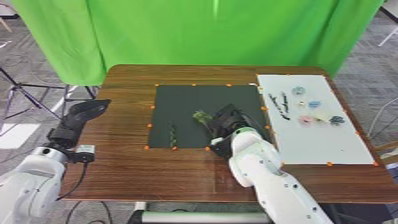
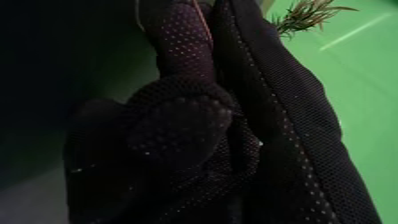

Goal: Arrange flowers

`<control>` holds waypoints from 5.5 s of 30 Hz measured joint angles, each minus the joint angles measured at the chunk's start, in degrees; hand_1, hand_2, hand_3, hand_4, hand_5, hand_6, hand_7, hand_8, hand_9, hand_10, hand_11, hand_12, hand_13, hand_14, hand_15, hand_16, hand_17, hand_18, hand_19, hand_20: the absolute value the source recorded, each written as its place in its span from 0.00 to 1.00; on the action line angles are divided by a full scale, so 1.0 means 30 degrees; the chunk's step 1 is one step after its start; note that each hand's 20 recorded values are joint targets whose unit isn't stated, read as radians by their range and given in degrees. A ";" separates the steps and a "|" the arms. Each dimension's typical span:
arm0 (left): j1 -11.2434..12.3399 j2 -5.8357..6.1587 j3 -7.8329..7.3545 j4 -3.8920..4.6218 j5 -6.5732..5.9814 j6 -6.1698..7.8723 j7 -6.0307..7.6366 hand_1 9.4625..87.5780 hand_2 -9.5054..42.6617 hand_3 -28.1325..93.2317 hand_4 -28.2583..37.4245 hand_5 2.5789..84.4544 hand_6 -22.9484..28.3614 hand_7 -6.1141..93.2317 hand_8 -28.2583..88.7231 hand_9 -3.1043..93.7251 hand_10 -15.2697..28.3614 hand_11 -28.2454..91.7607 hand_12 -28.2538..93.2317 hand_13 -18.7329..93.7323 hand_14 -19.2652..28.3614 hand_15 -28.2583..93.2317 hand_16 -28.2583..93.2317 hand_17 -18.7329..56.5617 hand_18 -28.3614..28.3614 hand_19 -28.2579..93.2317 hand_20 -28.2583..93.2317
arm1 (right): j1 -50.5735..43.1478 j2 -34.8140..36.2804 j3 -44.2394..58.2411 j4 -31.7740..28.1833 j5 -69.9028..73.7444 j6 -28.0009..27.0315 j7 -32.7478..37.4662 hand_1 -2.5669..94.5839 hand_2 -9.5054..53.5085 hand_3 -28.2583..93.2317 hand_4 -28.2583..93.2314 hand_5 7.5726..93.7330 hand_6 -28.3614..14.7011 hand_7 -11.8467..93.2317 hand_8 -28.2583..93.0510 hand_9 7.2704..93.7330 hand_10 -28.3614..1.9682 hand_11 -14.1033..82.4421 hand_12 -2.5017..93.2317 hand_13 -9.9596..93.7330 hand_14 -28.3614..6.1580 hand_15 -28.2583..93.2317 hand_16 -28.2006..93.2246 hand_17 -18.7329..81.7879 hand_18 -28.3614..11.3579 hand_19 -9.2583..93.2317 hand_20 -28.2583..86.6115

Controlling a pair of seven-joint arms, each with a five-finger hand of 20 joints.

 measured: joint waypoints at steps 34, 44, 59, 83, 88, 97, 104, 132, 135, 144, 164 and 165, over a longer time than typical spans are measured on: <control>-0.0332 0.0078 -0.0018 0.0101 0.0135 -0.0889 -0.0345 0.23 0.19 0.76 0.13 0.45 0.56 0.16 0.19 0.38 0.63 0.36 0.32 0.39 0.70 0.28 0.23 0.27 0.64 0.24 0.32 | -0.0529 -0.0070 0.0304 -0.0528 0.0387 -0.0001 -0.0121 0.48 0.00 0.70 0.17 0.77 0.51 0.35 0.16 1.00 0.52 0.44 0.25 1.00 0.76 0.68 0.38 0.96 0.63 0.87 0.59; -0.0342 0.0096 -0.0018 0.0105 0.0155 -0.0967 -0.0381 0.24 0.19 0.75 0.13 0.45 0.55 0.17 0.19 0.38 0.63 0.36 0.32 0.39 0.70 0.28 0.23 0.27 0.64 0.25 0.32 | -0.0595 -0.0077 0.0490 -0.0646 0.0483 -0.0029 -0.0528 0.44 0.00 0.71 0.16 0.76 0.52 0.35 0.16 1.00 0.50 0.44 0.26 1.00 0.76 0.67 0.39 0.96 0.62 0.87 0.59; -0.0486 0.0071 -0.0009 0.0253 0.0169 -0.1326 -0.0490 0.24 0.20 0.75 0.13 0.45 0.55 0.16 0.19 0.38 0.63 0.36 0.32 0.40 0.70 0.28 0.23 0.27 0.64 0.25 0.32 | -0.1466 0.0538 0.1858 -0.2672 0.0782 0.0559 -0.0836 0.41 0.00 0.70 0.16 0.77 0.51 0.43 0.16 0.99 0.46 0.43 0.25 1.00 0.74 0.66 0.39 0.95 0.62 0.87 0.59; -0.0555 -0.0045 -0.0104 0.0333 0.0169 -0.1816 -0.0765 0.24 0.20 0.75 0.13 0.45 0.55 0.16 0.19 0.38 0.63 0.36 0.32 0.39 0.69 0.28 0.23 0.26 0.65 0.25 0.32 | -0.3548 0.1183 0.1954 -0.3755 0.1002 -0.1214 0.0111 0.39 0.01 0.70 0.16 0.79 0.51 0.45 0.15 1.00 0.43 0.42 0.26 1.00 0.72 0.66 0.40 0.94 0.60 0.89 0.57; -0.0695 -0.0048 -0.0039 0.0402 0.0169 -0.1897 -0.0796 0.24 0.20 0.75 0.13 0.44 0.55 0.16 0.19 0.37 0.63 0.36 0.32 0.39 0.69 0.28 0.23 0.26 0.65 0.25 0.32 | -0.3549 0.1168 0.1645 -0.3816 0.1123 -0.1538 0.0056 0.39 0.02 0.70 0.16 0.79 0.51 0.45 0.15 1.00 0.44 0.42 0.26 1.00 0.72 0.66 0.40 0.94 0.60 0.89 0.57; -0.0777 -0.0055 -0.0036 0.0442 0.0169 -0.2052 -0.0819 0.24 0.20 0.75 0.13 0.44 0.56 0.16 0.19 0.37 0.63 0.35 0.32 0.39 0.69 0.28 0.23 0.26 0.65 0.25 0.32 | -0.3551 0.1134 0.1537 -0.3816 0.1231 -0.1883 -0.0099 0.39 0.02 0.70 0.16 0.78 0.51 0.45 0.15 1.00 0.44 0.42 0.26 1.00 0.72 0.66 0.40 0.94 0.60 0.89 0.57; -0.0799 -0.0096 -0.0035 0.0472 0.0169 -0.2168 -0.0847 0.24 0.20 0.75 0.13 0.44 0.56 0.16 0.19 0.37 0.62 0.35 0.32 0.39 0.70 0.28 0.23 0.26 0.65 0.25 0.32 | -0.3545 0.1094 0.1780 -0.3828 0.2148 -0.1897 -0.0264 0.39 0.02 0.70 0.16 0.79 0.51 0.45 0.15 1.00 0.44 0.42 0.26 1.00 0.71 0.66 0.40 0.94 0.59 0.90 0.56; -0.1399 -0.0496 0.0321 0.0658 0.1014 -0.3740 -0.1579 0.24 0.21 0.75 0.13 0.45 0.56 0.16 0.19 0.38 0.63 0.36 0.32 0.39 0.70 0.28 0.23 0.26 0.65 0.25 0.32 | 0.2680 0.4425 0.1330 0.0123 -0.4331 -0.2517 -0.0193 0.35 0.00 0.68 0.14 0.50 0.59 0.20 0.19 0.51 0.29 0.21 0.22 0.92 0.62 0.61 0.48 0.80 0.46 0.98 0.54; -0.1455 -0.0590 0.0341 0.0657 0.1084 -0.3945 -0.1670 0.24 0.21 0.75 0.14 0.45 0.56 0.16 0.19 0.38 0.63 0.36 0.32 0.39 0.70 0.28 0.23 0.26 0.65 0.25 0.32 | 0.3700 0.4886 0.1202 0.0621 -0.3561 -0.3673 0.0111 0.35 0.00 0.67 0.13 0.49 0.59 0.19 0.19 0.49 0.26 0.21 0.21 0.92 0.62 0.61 0.48 0.80 0.46 0.98 0.54; -0.1186 -0.0761 0.0330 0.0626 0.1086 -0.4006 -0.1721 0.24 0.20 0.76 0.13 0.48 0.57 0.18 0.19 0.41 0.64 0.37 0.32 0.41 0.71 0.28 0.23 0.26 0.66 0.26 0.32 | 0.4575 0.6430 0.0907 0.0814 -0.3936 -0.5134 0.0380 0.36 0.00 0.67 0.13 0.49 0.61 0.19 0.19 0.49 0.26 0.21 0.19 0.93 0.62 0.61 0.48 0.80 0.47 0.97 0.54; -0.0411 -0.1096 0.1618 0.0262 -0.2165 0.5464 0.5484 0.24 0.19 0.79 0.10 0.53 0.55 0.24 0.17 0.46 0.65 0.41 0.31 0.46 0.71 0.31 0.22 0.32 0.65 0.26 0.33 | 0.1149 0.7264 0.2587 0.1303 -0.4034 -0.5075 0.1063 0.45 0.00 0.70 0.12 0.54 0.64 0.22 0.18 0.59 0.32 0.23 0.21 0.94 0.67 0.63 0.48 0.81 0.47 0.99 0.55; -0.0401 -0.1098 0.1603 0.0261 -0.2084 0.5449 0.5467 0.24 0.19 0.79 0.10 0.53 0.55 0.24 0.17 0.46 0.65 0.41 0.31 0.46 0.71 0.31 0.22 0.32 0.65 0.26 0.33 | 0.1118 0.7261 0.2603 0.1300 -0.4034 -0.4953 0.1063 0.46 0.00 0.71 0.12 0.56 0.64 0.23 0.18 0.62 0.34 0.24 0.21 0.95 0.67 0.64 0.48 0.81 0.47 0.99 0.56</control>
